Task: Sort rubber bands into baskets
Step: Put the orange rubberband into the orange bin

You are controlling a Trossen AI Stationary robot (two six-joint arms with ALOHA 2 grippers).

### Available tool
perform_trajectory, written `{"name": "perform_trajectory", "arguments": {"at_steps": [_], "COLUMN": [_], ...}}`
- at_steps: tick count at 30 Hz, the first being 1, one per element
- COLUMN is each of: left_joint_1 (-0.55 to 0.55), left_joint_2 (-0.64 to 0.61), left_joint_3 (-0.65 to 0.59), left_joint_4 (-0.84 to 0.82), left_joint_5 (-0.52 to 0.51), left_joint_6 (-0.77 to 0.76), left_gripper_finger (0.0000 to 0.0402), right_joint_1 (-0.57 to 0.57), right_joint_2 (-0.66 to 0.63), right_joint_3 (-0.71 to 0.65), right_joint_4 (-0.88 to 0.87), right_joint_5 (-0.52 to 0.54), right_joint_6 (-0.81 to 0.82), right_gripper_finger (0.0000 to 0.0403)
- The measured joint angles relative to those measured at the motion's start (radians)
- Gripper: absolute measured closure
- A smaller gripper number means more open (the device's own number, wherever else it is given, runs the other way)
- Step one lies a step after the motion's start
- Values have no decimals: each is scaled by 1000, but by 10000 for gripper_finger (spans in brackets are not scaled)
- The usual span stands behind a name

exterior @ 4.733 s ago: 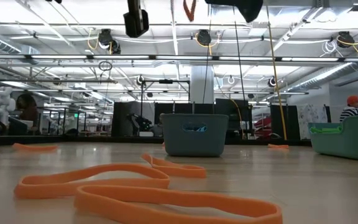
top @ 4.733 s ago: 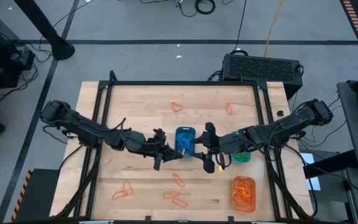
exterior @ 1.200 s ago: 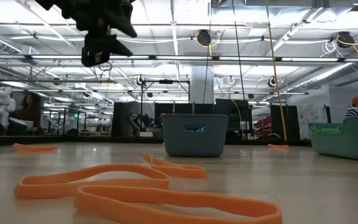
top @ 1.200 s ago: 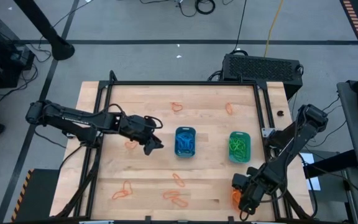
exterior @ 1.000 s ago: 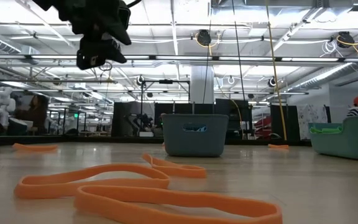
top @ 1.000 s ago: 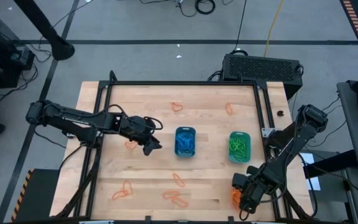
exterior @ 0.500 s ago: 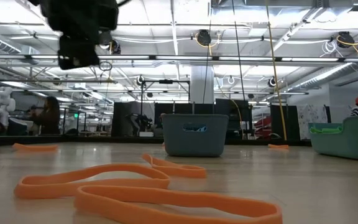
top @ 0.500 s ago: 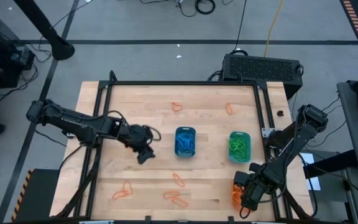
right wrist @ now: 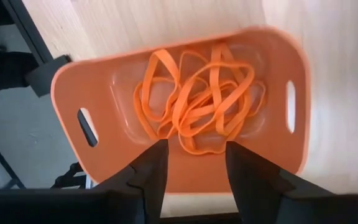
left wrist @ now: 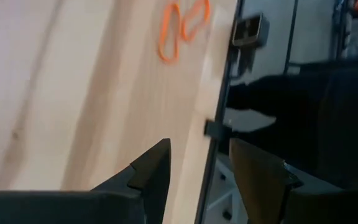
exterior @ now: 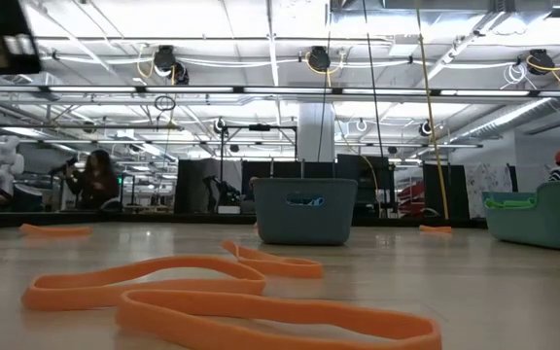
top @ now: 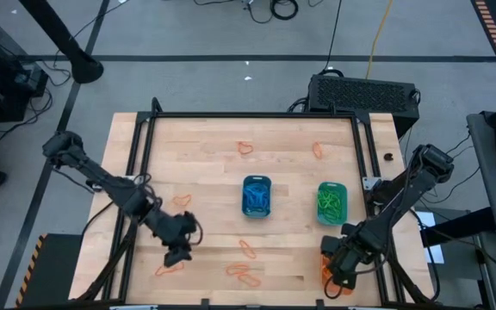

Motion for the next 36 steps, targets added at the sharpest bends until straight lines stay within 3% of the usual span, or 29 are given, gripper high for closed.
{"name": "perform_trajectory", "arguments": {"at_steps": [8,18,29,36], "left_joint_1": [-161,-261,-303,-306], "left_joint_2": [97,259,363,386], "left_joint_3": [0,0,0,0], "left_joint_4": [-7,-37,-103,-105], "left_joint_5": [-30,-58,-133,-107], "left_joint_6": [-63,-108,-109,-89], "left_gripper_finger": [231,231,231,232], "right_joint_1": [-44,-89,-98,-111], "right_joint_2": [-5,-60,-98,-104], "right_joint_3": [0,0,0,0], "right_joint_4": [0,0,4,70], "right_joint_5": [-17,-21,-28,-73], "right_joint_6": [-38,-44,-36,-36], "right_gripper_finger": [252,252,252,252]}}
